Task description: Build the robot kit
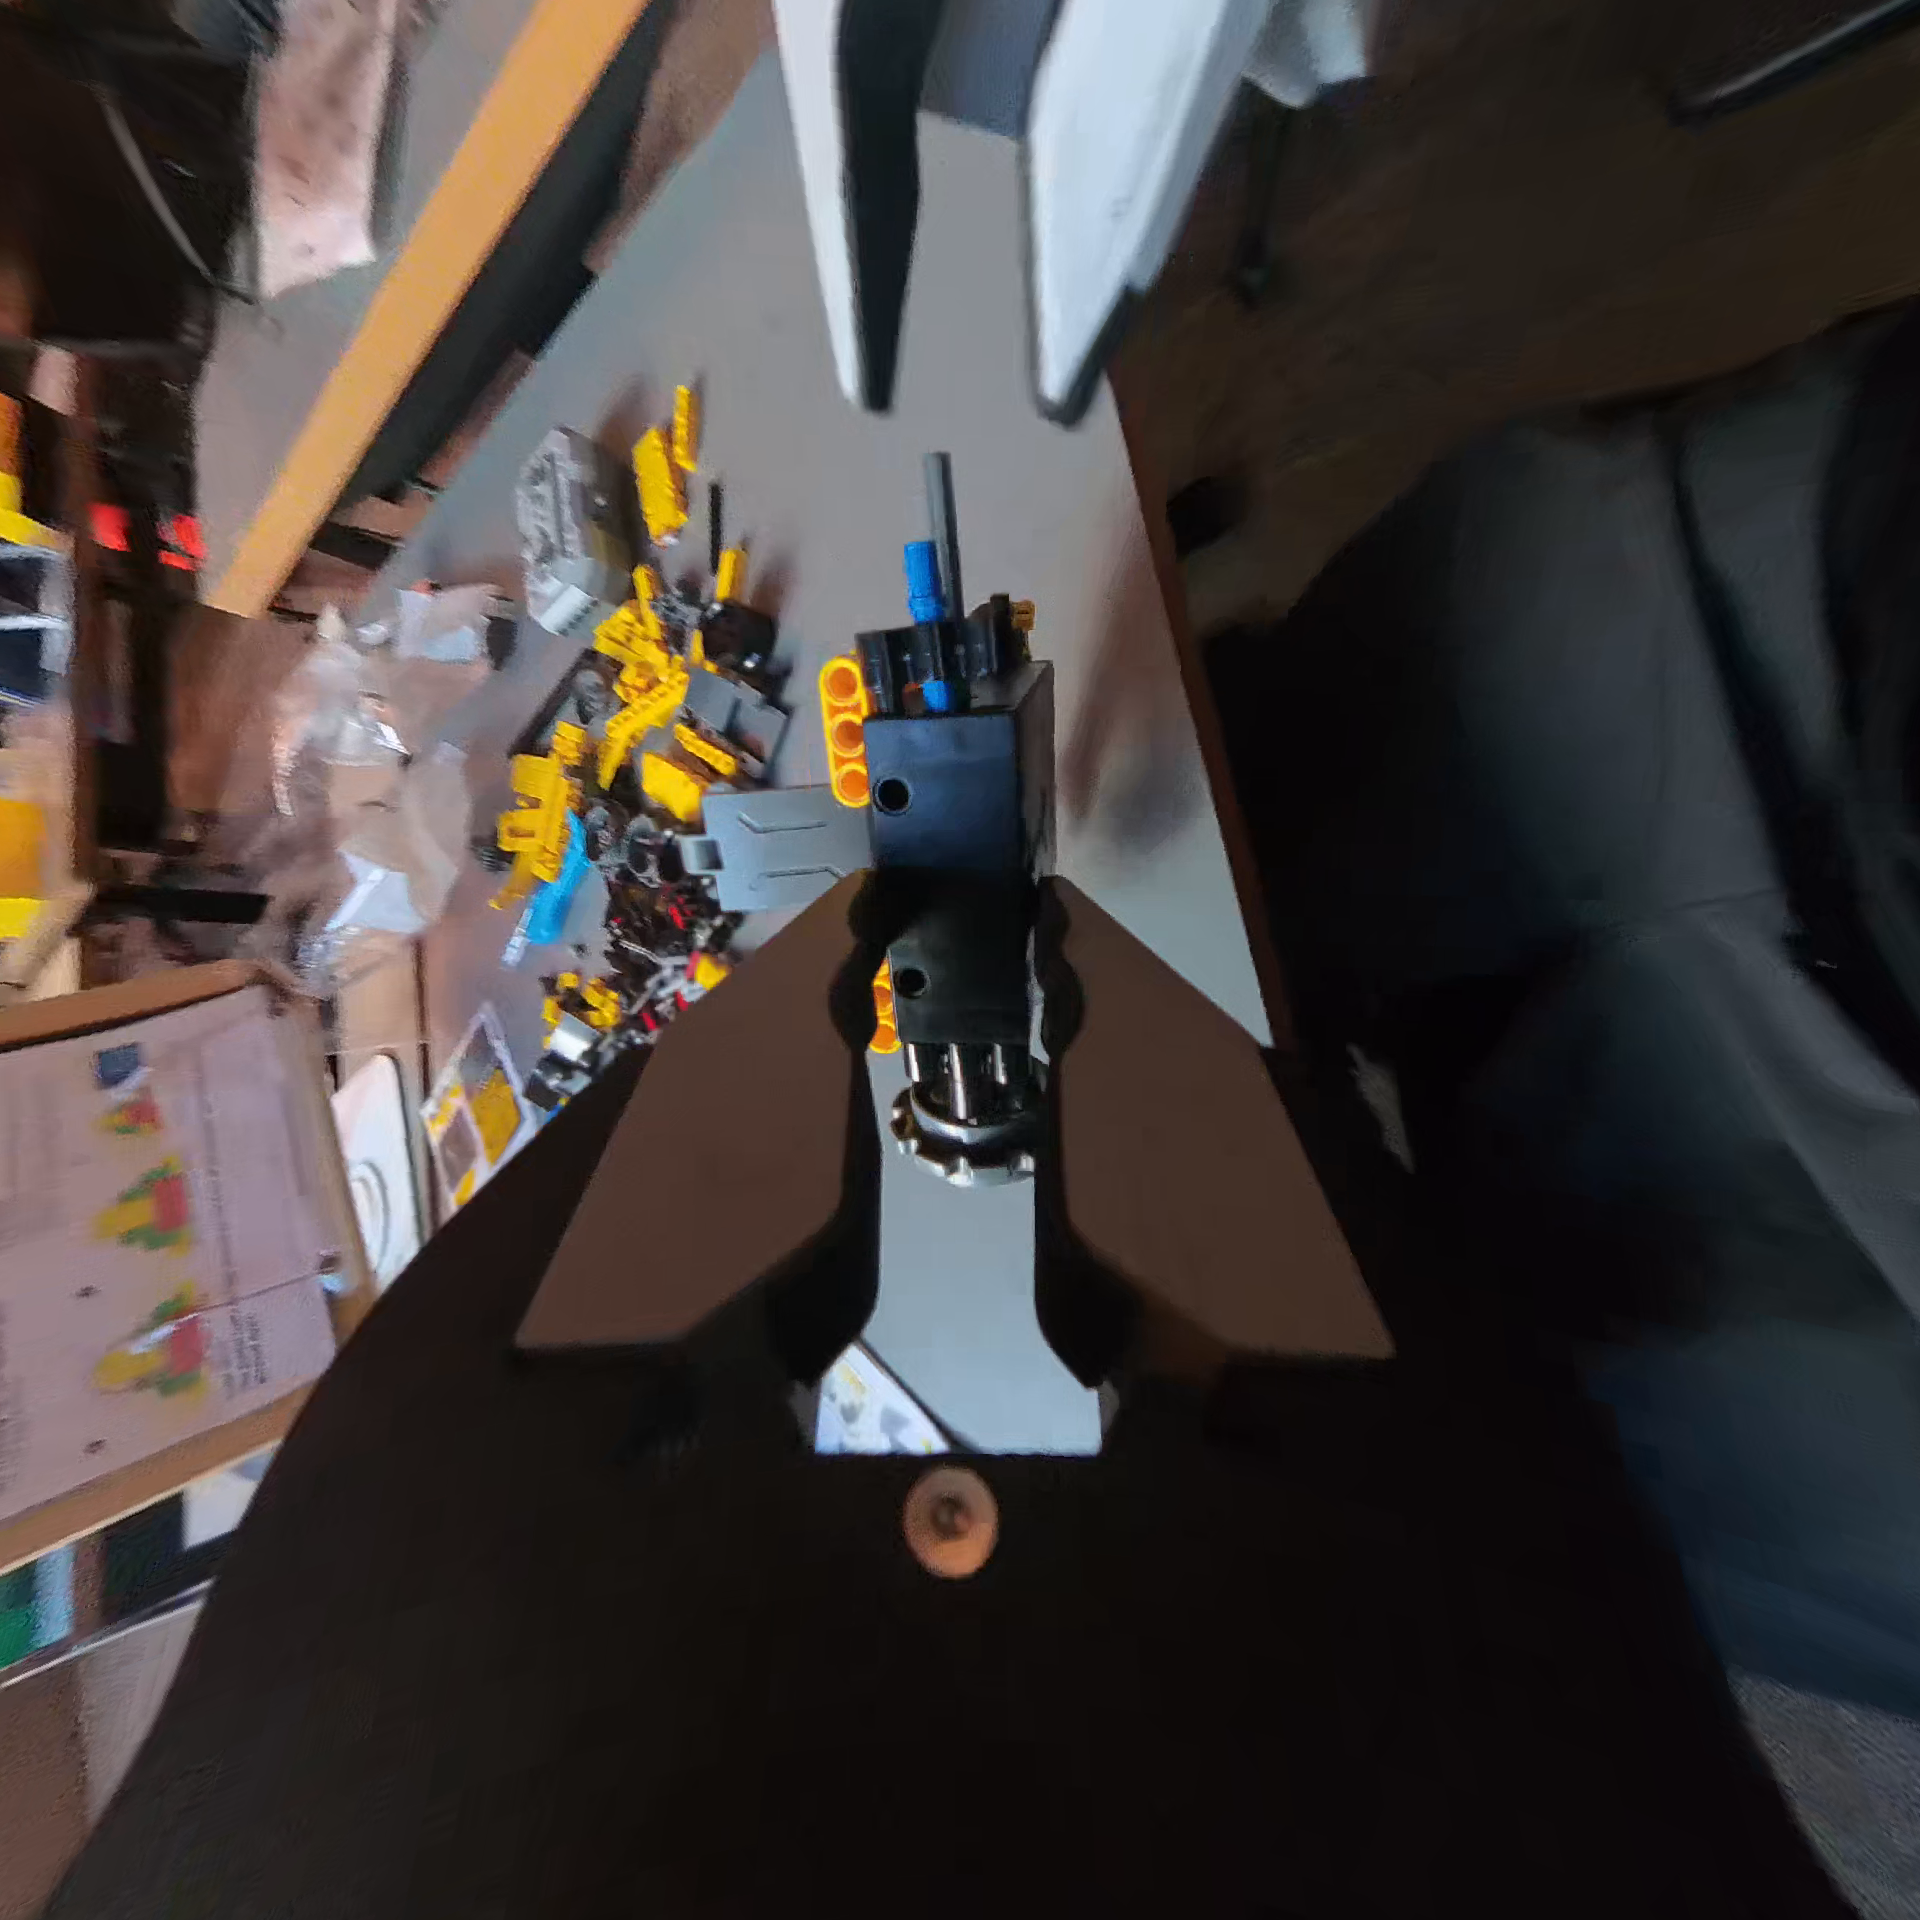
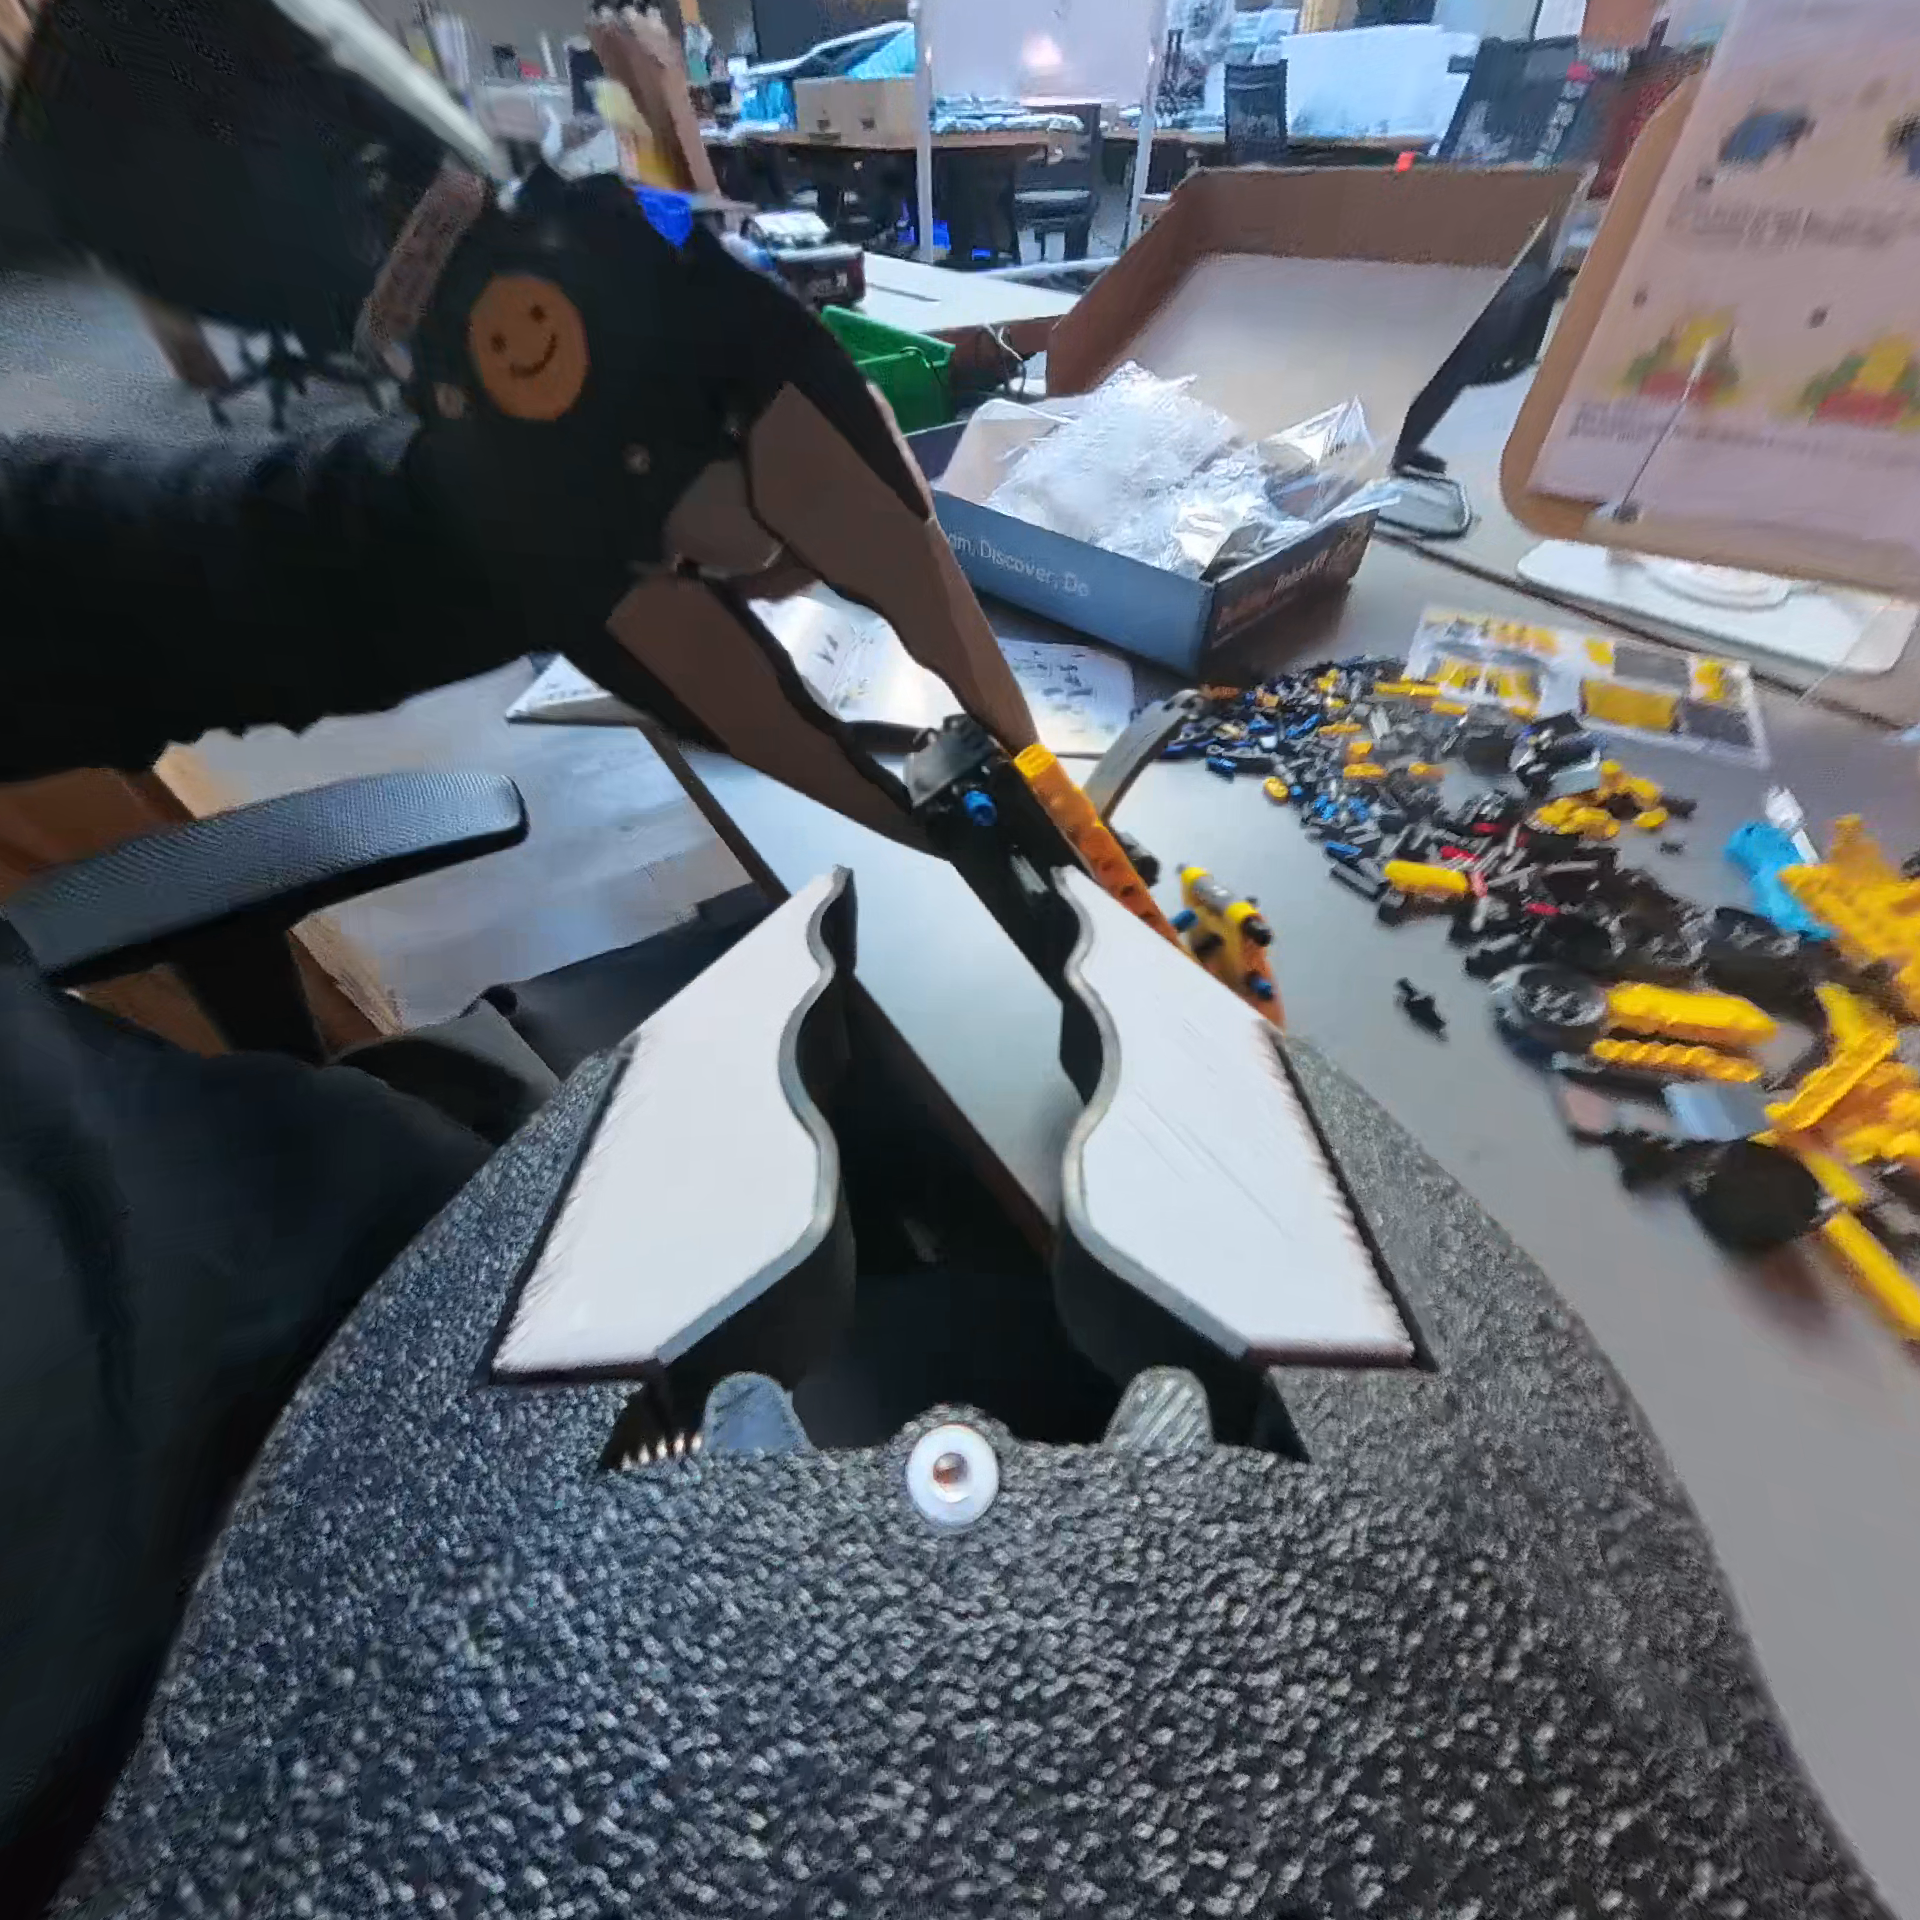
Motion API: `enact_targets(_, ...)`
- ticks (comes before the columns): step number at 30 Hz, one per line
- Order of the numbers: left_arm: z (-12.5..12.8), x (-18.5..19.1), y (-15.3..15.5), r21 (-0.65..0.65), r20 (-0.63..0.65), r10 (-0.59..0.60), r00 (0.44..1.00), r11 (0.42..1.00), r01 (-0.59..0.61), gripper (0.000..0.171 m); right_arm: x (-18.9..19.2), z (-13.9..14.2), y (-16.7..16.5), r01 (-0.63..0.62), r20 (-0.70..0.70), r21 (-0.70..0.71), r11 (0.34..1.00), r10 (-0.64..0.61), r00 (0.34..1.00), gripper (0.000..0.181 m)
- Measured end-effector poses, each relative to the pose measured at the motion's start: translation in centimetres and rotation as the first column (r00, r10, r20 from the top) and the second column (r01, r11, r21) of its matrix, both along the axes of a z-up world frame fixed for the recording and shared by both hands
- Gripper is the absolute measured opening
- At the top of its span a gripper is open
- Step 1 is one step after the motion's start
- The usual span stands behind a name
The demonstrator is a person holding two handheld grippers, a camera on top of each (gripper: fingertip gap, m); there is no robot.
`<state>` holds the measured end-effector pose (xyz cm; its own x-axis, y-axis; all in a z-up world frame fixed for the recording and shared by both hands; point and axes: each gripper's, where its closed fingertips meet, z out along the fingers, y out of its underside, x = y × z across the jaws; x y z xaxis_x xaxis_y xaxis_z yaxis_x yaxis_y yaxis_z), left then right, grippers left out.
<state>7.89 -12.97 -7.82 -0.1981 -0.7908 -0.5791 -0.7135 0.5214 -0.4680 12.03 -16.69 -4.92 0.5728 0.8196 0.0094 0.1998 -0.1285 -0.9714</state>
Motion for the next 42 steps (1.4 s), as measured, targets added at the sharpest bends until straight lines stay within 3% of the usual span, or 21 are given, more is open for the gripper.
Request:
enact_targets(4, -0.6, -1.5, 0.6, -0.093, -0.099, -0.010, 0.995, 0.996, 0.001, 0.026, 0.3, 1.4, 1.0, -0.004, 0.058, 0.090, 0.996, -0.002, 0.998, 0.024)
enact_targets(9, 0.0, -1.8, 1.3, -0.292, -0.144, -0.070, 0.987, 0.956, 0.025, 0.024, -1.9, -0.3, 2.0, -0.110, 0.107, 0.059, 0.992, 0.104, 0.989, 0.023)
enact_targets(13, 0.2, -1.1, 1.9, -0.399, -0.193, -0.157, 0.969, 0.914, 0.069, 0.024, -2.1, 0.2, 4.4, -0.062, 0.146, 0.189, 0.980, 0.034, 0.989, 0.017)
enact_targets(16, 0.4, -0.4, 2.7, -0.467, -0.157, -0.191, 0.969, 0.879, 0.098, 0.024, -2.1, 0.1, 5.0, -0.121, 0.147, 0.186, 0.975, 0.094, 0.985, 0.007)
enact_targets(20, 0.6, 0.7, 3.1, -0.553, -0.050, -0.226, 0.973, 0.818, 0.161, 0.024, -1.4, 0.1, 5.6, -0.193, 0.221, 0.222, 0.956, 0.144, 0.965, 0.007)
enact_targets(29, 0.6, 2.5, 3.0, -0.596, 0.133, -0.208, 0.969, 0.764, 0.246, 0.025, 0.6, -0.8, 6.0, -0.333, 0.457, 0.280, 0.900, 0.181, 0.871, 0.009)
enact_targets(38, 0.6, 2.6, 3.1, -0.604, 0.114, -0.207, 0.972, 0.762, 0.234, 0.024, 1.4, -1.3, 5.5, -0.390, 0.541, 0.348, 0.853, 0.157, 0.826, 0.015)
enact_targets(42, 0.6, 2.8, 3.7, -0.640, 0.117, -0.203, 0.972, 0.733, 0.230, 0.023, 1.4, -0.9, 6.3, -0.409, 0.615, 0.404, 0.819, 0.088, 0.783, 0.006)
